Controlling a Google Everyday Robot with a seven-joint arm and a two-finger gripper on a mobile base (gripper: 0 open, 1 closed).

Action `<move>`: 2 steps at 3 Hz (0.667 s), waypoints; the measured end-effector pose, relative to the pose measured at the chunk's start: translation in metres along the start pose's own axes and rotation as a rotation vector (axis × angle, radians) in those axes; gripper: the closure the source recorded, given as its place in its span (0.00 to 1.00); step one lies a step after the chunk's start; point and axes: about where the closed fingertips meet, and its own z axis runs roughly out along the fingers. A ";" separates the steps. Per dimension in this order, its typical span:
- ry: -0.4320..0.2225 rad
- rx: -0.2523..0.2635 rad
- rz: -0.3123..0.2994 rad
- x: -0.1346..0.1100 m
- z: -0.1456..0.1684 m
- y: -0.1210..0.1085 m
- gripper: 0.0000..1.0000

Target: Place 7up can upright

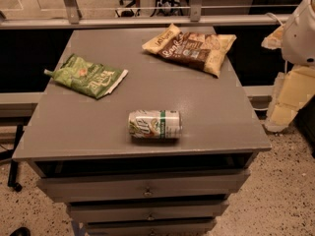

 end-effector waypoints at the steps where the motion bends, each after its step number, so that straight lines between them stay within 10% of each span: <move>1: 0.000 0.000 0.000 0.000 0.000 0.000 0.00; 2: -0.038 -0.015 -0.028 -0.023 0.010 0.008 0.00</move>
Offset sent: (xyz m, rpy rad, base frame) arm 0.0000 0.1065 -0.0321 0.1281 0.0230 0.1665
